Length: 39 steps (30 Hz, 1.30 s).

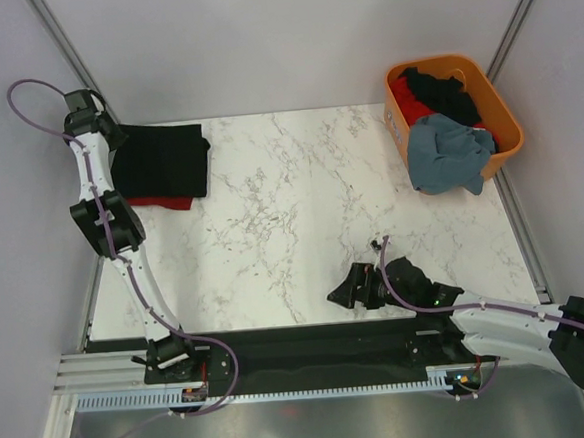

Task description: Fold and stack the t-shirts

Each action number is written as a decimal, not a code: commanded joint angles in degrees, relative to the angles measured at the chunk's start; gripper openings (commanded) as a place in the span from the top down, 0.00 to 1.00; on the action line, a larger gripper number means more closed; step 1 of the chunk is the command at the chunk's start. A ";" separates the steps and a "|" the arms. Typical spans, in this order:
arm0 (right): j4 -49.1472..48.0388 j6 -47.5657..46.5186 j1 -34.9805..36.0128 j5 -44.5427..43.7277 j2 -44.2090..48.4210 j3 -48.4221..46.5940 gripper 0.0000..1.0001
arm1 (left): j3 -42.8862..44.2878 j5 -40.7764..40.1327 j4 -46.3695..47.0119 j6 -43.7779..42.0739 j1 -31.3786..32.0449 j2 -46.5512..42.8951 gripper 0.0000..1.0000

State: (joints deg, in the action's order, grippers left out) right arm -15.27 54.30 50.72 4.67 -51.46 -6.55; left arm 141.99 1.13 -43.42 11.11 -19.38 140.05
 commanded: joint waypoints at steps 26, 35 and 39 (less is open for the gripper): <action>1.65 -0.16 -0.62 -1.42 -0.22 -1.28 0.03 | -23.41 -7.01 6.77 9.62 -3.65 -19.71 0.11; 2.00 -0.87 -0.62 -0.89 0.93 -1.10 0.03 | -56.79 -8.78 19.22 14.72 -3.48 -50.11 0.11; 2.00 -0.95 -0.62 -0.27 0.84 -1.28 0.03 | -73.22 -4.74 22.50 16.74 -0.68 -65.40 0.13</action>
State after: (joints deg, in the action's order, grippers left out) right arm -12.38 54.22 50.35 4.21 -50.68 -7.64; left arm 76.49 -6.50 -27.35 23.79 -21.93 82.67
